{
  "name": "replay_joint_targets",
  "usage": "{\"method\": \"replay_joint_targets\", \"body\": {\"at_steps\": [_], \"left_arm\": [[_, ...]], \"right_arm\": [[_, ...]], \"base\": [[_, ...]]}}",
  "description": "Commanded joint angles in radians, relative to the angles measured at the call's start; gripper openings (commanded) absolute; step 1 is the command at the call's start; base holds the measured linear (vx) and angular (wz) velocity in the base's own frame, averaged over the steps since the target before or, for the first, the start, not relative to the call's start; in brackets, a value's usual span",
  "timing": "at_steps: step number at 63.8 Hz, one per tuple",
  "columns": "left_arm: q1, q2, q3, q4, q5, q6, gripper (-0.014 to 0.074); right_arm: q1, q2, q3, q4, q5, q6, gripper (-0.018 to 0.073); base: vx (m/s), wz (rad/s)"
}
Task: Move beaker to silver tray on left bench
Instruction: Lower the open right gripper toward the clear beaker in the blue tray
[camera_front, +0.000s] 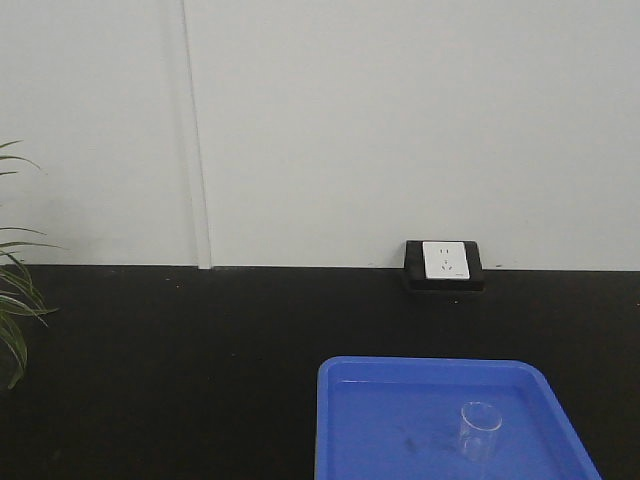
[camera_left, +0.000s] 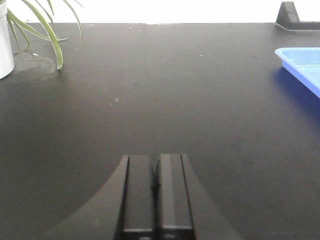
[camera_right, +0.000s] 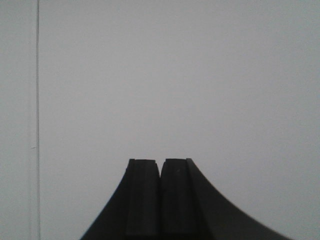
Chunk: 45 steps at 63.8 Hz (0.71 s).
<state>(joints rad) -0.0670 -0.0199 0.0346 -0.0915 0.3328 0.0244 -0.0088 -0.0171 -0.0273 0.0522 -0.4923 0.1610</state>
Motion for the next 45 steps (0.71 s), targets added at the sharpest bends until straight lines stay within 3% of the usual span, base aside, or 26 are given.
{"method": "replay_joint_targets", "body": {"at_steps": [1,10,16,34,45], "left_arm": [[0.002,-0.007,0.018,-0.005,-0.083,0.000,0.0001],[0.002,-0.007,0.018,-0.005,-0.083,0.000,0.0001],[0.002,-0.007,0.018,-0.005,-0.083,0.000,0.0001],[0.002,-0.007,0.018,-0.005,-0.083,0.000,0.0001],[0.002,-0.007,0.018,-0.005,-0.083,0.000,0.0001]], "right_arm": [[-0.001,0.014,-0.137,-0.040,0.086,-0.010,0.0053],[-0.001,0.122,-0.329,-0.103,0.317,-0.010,0.0057],[-0.001,0.219,-0.419,-0.106,0.393,-0.015,0.0060],[-0.002,0.424,-0.474,-0.105,0.462,-0.033,0.0090],[-0.002,0.504,-0.474,-0.105,0.475,-0.033,0.0197]], "base": [[0.00,0.00],[0.00,0.00],[0.00,0.00],[0.00,0.00],[0.00,0.00]]}}
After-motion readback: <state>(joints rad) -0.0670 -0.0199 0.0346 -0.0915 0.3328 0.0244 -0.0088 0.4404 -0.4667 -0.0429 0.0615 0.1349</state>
